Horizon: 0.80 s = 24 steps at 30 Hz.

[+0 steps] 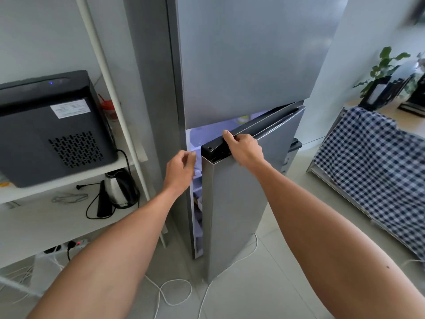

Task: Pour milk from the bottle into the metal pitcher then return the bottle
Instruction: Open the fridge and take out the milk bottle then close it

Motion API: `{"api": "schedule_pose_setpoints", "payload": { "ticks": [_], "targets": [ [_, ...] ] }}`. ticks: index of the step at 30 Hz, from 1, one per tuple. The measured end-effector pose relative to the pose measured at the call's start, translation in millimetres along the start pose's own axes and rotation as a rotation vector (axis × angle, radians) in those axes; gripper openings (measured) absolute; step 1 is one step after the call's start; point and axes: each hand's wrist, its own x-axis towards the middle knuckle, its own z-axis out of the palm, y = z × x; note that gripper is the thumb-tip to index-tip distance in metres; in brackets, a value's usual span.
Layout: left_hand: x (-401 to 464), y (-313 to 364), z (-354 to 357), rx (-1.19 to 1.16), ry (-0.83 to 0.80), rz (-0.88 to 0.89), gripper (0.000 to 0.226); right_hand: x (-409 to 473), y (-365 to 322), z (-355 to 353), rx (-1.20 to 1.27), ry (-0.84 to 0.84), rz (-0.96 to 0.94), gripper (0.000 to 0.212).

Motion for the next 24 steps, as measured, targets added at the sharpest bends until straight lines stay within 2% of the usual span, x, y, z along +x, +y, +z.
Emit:
{"api": "schedule_pose_setpoints", "payload": {
  "ticks": [3, 5, 11, 16, 19, 24],
  "targets": [
    [-10, 1, 19, 0.164, -0.014, 0.036, 0.019, -14, 16, -26, -0.043, 0.028, 0.061, 0.071],
    [-20, 9, 36, 0.203, -0.073, 0.053, 0.013, -24, 31, -46, -0.018, 0.015, 0.103, 0.065],
    [-50, 30, 97, 0.267, -0.330, 0.048, 0.038, -56, 83, -110, -0.007, -0.002, 0.113, 0.052],
    [-77, 52, 145, 0.324, -0.436, 0.120, 0.040, -79, 125, -164, -0.124, 0.028, 0.052, 0.045],
    [-90, 61, 171, 0.367, -0.506, 0.158, 0.044, -91, 146, -191, -0.196, 0.019, 0.067, 0.053],
    [-109, 85, 206, 0.492, -0.592, 0.352, 0.040, -112, 169, -223, -0.338, 0.092, 0.142, 0.037]
  ]
}}
